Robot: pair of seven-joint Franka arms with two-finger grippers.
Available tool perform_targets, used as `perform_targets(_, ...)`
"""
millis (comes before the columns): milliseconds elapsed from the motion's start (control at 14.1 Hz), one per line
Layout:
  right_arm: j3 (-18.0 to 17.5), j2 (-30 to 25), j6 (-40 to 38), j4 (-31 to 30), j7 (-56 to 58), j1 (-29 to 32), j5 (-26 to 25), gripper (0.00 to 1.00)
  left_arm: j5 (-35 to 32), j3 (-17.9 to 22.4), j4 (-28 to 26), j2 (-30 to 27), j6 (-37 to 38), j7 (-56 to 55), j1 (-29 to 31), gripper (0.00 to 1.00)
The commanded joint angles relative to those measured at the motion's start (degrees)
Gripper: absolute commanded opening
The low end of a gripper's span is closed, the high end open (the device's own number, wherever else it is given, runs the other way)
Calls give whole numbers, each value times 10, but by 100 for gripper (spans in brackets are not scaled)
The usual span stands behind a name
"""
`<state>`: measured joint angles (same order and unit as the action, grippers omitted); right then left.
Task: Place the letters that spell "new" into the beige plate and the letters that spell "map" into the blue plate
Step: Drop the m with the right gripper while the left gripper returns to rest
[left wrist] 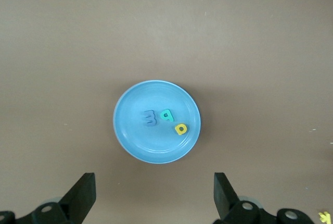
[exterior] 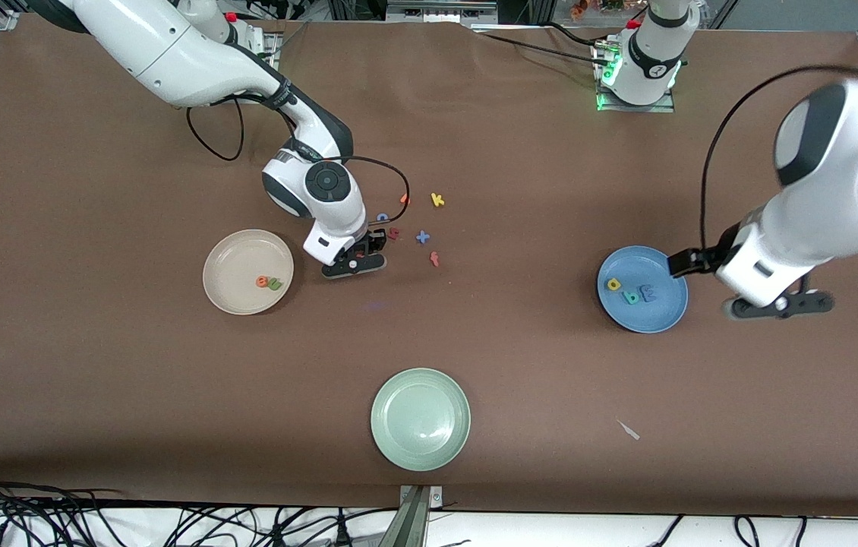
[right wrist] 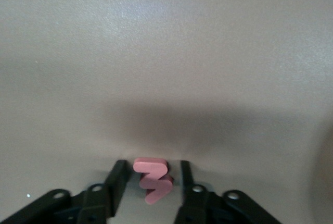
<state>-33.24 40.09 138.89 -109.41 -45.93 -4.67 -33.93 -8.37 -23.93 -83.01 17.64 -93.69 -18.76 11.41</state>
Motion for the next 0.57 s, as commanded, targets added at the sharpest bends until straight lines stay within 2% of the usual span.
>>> perform_targets(0, 0, 6, 4, 3, -14, -2, -17, 31, -2, -1, 20, -55, 25, 7, 1, 100)
perform_targets(142, 0, 6, 3, 3, -13, -2, -17, 21, 31, 5, 14, -98, 35, 7, 0, 100)
perform_targets(213, -1, 5, 3, 4, -11, -2, -17, 19, 62, 28, 4, -132, 41, 6, -7, 100)
perform_targets(354, -3, 2, -29, 37, 11, 6, -16, 14, 69, 89, -15, -171, 44, 16, -58, 100)
perform_targets(496, -7, 1, -132, 93, 69, 15, 0, 14, 73, 163, -54, -187, 44, 74, -113, 100)
